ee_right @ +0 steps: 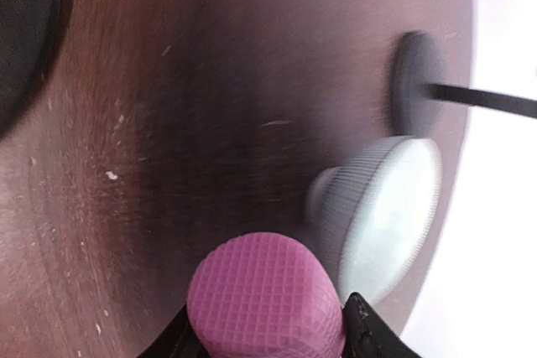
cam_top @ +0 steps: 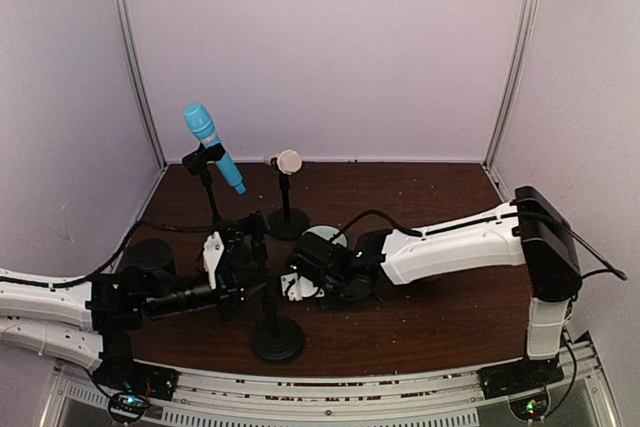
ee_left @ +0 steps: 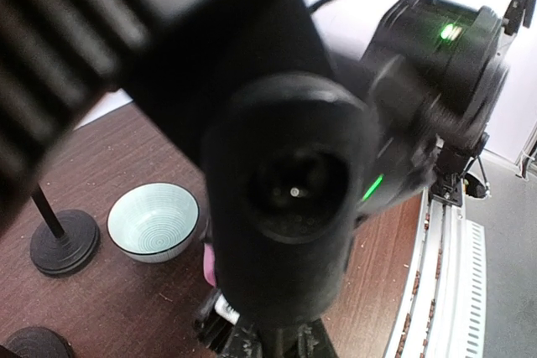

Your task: Attach the microphones to the stand

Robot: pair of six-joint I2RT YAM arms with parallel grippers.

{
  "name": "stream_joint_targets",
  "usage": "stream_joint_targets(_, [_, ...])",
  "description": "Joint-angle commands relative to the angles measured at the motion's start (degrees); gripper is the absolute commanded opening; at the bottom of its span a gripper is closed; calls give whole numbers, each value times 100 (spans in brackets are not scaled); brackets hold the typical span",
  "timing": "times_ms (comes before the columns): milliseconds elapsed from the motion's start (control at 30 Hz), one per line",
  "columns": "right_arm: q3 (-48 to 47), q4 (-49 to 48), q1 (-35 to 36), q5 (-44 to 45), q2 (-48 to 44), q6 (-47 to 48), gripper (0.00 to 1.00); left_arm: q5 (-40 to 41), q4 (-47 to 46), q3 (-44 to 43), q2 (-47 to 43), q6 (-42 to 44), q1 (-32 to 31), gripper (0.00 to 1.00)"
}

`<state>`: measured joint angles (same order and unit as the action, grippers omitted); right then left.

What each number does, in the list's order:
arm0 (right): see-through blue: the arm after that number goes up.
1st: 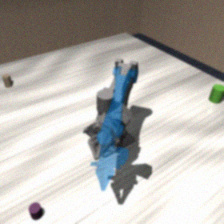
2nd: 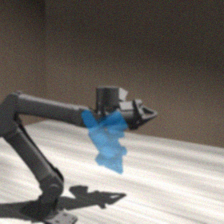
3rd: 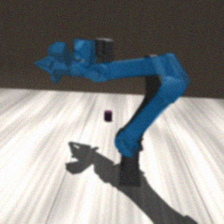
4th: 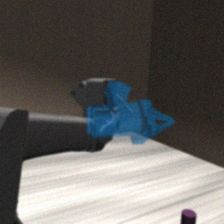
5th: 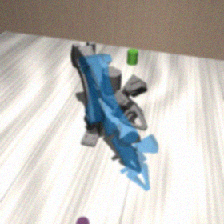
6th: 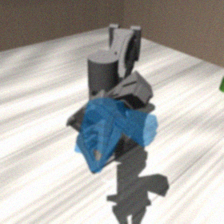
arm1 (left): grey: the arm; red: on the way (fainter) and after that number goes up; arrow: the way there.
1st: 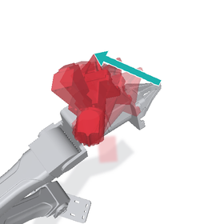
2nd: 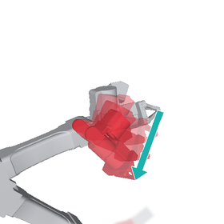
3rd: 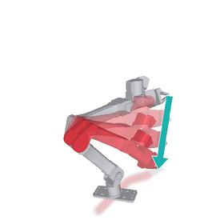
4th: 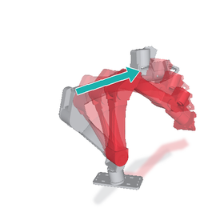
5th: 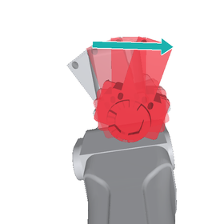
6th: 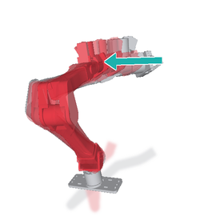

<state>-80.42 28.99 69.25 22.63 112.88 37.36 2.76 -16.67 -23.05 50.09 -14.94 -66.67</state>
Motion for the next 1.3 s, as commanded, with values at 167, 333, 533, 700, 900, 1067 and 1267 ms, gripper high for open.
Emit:
stream_joint_targets(167, [79,-341,264,729,-1526,-7,33,-274,-404,-224,-111,246,14,0])
stream_joint_targets(333, [495,-412,213,677,-2372,-575,33,-587,-866,-601,575,454,14,0])
stream_joint_targets(533, [984,-469,6,-201,-3627,-1587,33,-813,-899,-1404,1475,800,117,0])
stream_joint_targets(700, [1453,-468,-90,-695,-4838,-2272,32,-1299,-1694,-1741,2282,583,384,0])
stream_joint_targets(900, [2133,-667,-148,-1424,-6092,-2883,31,-1773,-2246,-2531,3390,366,504,0])
stream_joint_targets(1067, [2566,-973,-155,-1868,-6617,-3177,31,-1899,-2526,-2989,4116,359,579,0])
stream_joint_targets(1267, [2864,-1033,-153,-2027,-6908,-3342,31,-2135,-2627,-3219,4555,477,620,0])
